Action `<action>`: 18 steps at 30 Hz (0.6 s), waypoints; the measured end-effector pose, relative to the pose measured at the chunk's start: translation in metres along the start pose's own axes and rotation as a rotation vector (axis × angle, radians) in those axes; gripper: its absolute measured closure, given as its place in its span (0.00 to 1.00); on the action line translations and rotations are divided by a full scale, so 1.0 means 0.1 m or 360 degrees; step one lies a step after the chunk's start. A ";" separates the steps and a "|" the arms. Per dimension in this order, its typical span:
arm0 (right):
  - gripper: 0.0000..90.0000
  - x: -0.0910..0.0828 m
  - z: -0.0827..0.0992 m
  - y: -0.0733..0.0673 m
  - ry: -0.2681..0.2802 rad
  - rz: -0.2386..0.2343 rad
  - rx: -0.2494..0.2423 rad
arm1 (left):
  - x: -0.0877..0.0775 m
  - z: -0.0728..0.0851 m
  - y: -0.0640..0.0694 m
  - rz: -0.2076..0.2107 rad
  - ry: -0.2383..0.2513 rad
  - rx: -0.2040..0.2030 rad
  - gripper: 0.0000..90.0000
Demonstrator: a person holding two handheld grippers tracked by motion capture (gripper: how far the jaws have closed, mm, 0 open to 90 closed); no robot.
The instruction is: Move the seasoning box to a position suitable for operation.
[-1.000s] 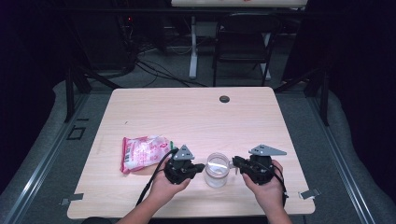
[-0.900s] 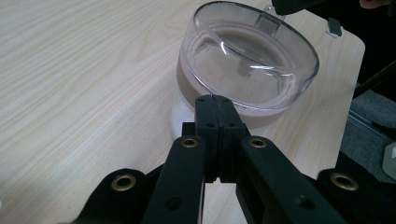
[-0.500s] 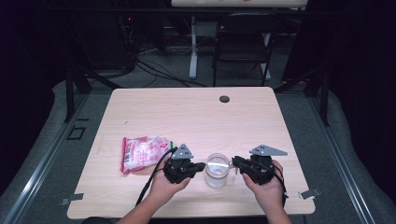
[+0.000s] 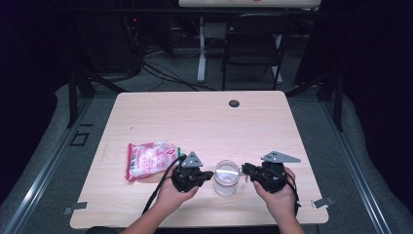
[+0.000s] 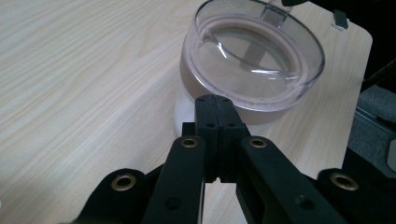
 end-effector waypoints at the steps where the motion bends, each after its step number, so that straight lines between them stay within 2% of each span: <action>1: 0.90 0.00 0.00 0.00 0.0001 -0.0001 0.0000 | 0.01 0.01 -0.01 -0.0005 0.0004 -0.0001 1.00; 4: 0.90 0.00 0.00 0.00 0.0002 0.0000 0.0004 | 0.02 0.02 0.00 0.0017 -0.0005 -0.0009 1.00; 6: 0.90 0.00 0.00 0.00 0.0004 0.0003 0.0004 | 0.01 0.01 0.00 0.0006 -0.0004 0.0016 1.00; 9: 0.90 0.00 0.00 0.00 0.0004 0.0001 0.0005 | 0.00 0.00 0.01 0.0028 0.0016 0.0006 1.00; 15: 0.90 0.00 0.00 0.00 0.0007 -0.0002 0.0025 | 0.00 0.00 0.01 0.0028 0.0017 0.0008 1.00; 18: 0.90 0.00 0.00 0.00 0.0007 -0.0011 0.0034 | -0.01 -0.02 0.01 0.0025 0.0043 -0.0007 1.00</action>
Point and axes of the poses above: each handheld gripper's, and its own axes: x roughly forward along the jaws, z roughly out of its underside, y roughly to its right, the point moved 9 cm from there along x, roughly forward along the jaws, and after that the axes turned 14 degrees about z, right-handed, at the moved point
